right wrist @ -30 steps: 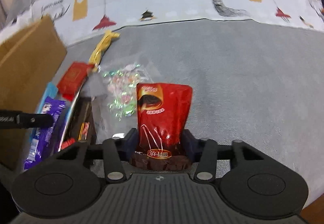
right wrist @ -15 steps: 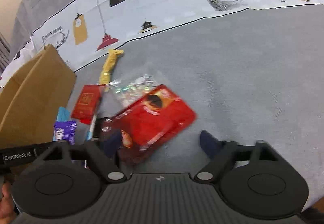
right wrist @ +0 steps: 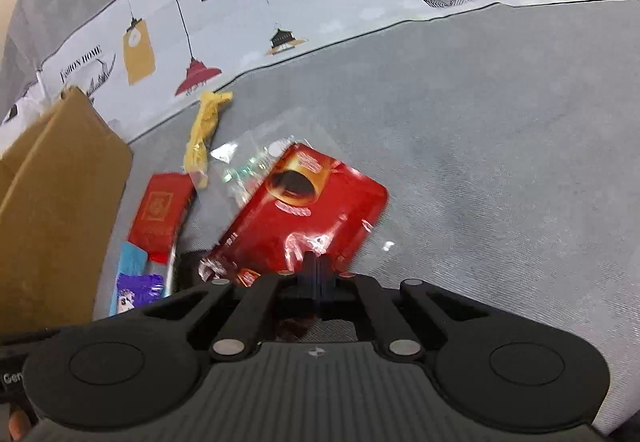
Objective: Organize snacks
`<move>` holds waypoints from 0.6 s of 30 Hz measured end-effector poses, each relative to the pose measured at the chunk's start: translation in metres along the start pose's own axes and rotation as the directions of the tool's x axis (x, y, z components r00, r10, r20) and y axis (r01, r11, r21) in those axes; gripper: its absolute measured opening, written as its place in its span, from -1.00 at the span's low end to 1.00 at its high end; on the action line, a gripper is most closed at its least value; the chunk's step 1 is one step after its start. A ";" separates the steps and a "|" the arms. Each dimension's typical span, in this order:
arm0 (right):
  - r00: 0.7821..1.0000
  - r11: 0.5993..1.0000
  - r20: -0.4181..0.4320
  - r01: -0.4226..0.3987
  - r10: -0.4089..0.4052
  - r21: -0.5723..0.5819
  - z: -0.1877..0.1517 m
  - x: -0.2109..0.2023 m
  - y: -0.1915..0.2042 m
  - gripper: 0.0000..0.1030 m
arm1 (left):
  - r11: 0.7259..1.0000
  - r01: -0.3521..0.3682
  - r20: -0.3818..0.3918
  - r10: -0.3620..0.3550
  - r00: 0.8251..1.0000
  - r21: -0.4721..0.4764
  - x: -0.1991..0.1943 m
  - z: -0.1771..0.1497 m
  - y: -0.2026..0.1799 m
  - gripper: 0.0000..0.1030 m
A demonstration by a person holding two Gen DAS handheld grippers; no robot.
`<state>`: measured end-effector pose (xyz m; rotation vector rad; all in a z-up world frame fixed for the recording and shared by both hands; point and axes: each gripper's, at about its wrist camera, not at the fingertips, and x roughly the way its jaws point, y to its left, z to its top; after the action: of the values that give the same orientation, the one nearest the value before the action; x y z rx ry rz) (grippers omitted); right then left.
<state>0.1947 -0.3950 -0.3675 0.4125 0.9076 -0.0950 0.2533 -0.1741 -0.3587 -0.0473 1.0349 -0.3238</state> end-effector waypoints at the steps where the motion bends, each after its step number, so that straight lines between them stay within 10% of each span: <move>1: 1.000 1.000 0.003 -0.005 0.005 0.003 -0.001 -0.001 -0.002 -1.00 | 1.000 -0.002 0.003 0.002 1.000 -0.001 -0.001 -0.001 0.000 -0.56; 9: 0.998 0.999 0.042 -0.037 0.036 0.024 0.000 -0.021 -0.011 -0.95 | 0.998 -0.010 0.099 0.004 0.995 0.062 -0.034 0.001 -0.009 -0.61; 12: 0.999 0.993 -0.016 -0.034 0.036 0.114 -0.002 -0.015 -0.020 -0.57 | 0.995 -0.029 0.064 0.023 0.998 0.091 -0.029 -0.002 -0.012 -0.26; 13: 0.998 0.990 -0.019 -0.055 0.058 0.132 -0.004 -0.015 -0.021 -0.18 | 0.995 -0.031 0.061 0.026 0.998 0.092 -0.027 -0.004 -0.012 -0.26; 18: 0.996 0.994 0.005 -0.094 0.094 0.049 -0.011 -0.030 -0.006 0.03 | 0.996 -0.023 0.028 0.020 0.999 0.089 -0.019 -0.004 -0.009 -0.77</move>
<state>0.1667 -0.3993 -0.3520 0.5001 0.8828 -0.0322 0.2392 -0.1765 -0.3434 0.0398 0.9921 -0.3488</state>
